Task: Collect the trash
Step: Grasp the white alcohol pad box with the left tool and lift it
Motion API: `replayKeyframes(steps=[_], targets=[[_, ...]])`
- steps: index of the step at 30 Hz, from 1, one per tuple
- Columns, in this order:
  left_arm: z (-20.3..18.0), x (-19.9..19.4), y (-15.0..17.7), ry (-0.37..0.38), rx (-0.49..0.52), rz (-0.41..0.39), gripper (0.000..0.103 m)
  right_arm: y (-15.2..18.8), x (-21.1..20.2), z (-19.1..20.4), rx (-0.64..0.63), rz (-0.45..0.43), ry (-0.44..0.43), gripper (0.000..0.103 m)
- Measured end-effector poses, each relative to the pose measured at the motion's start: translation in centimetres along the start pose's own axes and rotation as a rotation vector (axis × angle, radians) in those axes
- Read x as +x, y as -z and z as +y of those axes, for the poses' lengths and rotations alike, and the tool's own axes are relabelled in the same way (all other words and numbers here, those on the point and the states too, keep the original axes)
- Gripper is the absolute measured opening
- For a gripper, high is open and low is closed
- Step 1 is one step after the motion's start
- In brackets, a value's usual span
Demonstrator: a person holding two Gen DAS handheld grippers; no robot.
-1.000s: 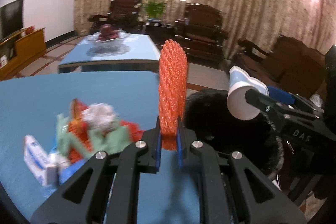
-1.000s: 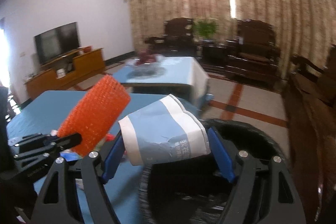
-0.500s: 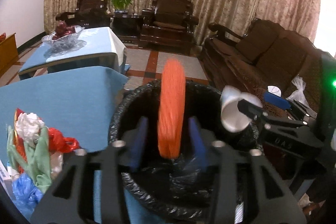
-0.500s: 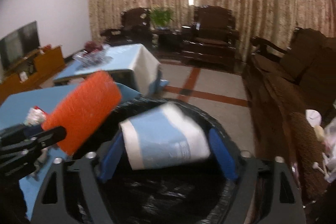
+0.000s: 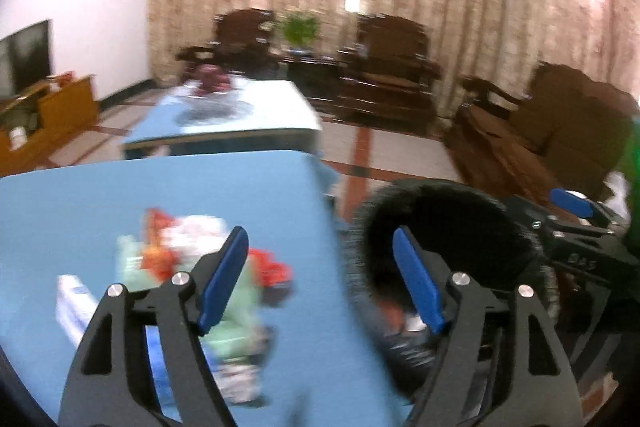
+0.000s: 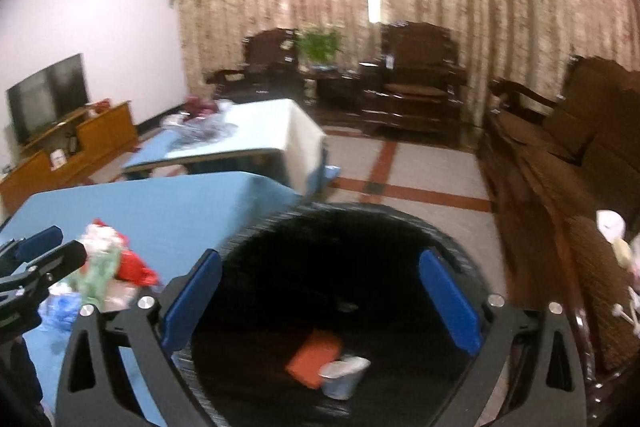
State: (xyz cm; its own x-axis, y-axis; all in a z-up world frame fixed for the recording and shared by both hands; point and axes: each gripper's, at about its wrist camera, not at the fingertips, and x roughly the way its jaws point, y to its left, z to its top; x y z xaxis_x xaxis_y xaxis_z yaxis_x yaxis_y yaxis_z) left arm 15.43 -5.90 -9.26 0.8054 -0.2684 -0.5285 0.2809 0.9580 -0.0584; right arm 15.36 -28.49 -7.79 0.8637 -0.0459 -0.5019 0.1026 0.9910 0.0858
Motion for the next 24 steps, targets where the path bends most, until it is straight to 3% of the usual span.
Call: replayKeyframes(steps=[4, 10, 15, 24], targets=[[4.9, -3.0, 1.0, -0.148, -0.043, -0.029, 0.073, 0.1, 0.0, 4.9, -0.036, -0.022, -0.095, 0.097], [10.6, -5.7, 2.3, -0.283, -0.108, -0.027, 0.073, 1.3, 0.8, 11.7, -0.095, -0.007, -0.220, 0.097], [13.8, -7.1, 3.7, -0.344, -0.141, -0.012, 0.073, 2.9, 2.2, 15.8, -0.149, 0.025, -0.260, 0.096], [17.7, -7.3, 6.3, -0.392, -0.196, 0.043, 0.073, 5.6, 5.4, 19.2, -0.214, 0.114, -0.280, 0.078]])
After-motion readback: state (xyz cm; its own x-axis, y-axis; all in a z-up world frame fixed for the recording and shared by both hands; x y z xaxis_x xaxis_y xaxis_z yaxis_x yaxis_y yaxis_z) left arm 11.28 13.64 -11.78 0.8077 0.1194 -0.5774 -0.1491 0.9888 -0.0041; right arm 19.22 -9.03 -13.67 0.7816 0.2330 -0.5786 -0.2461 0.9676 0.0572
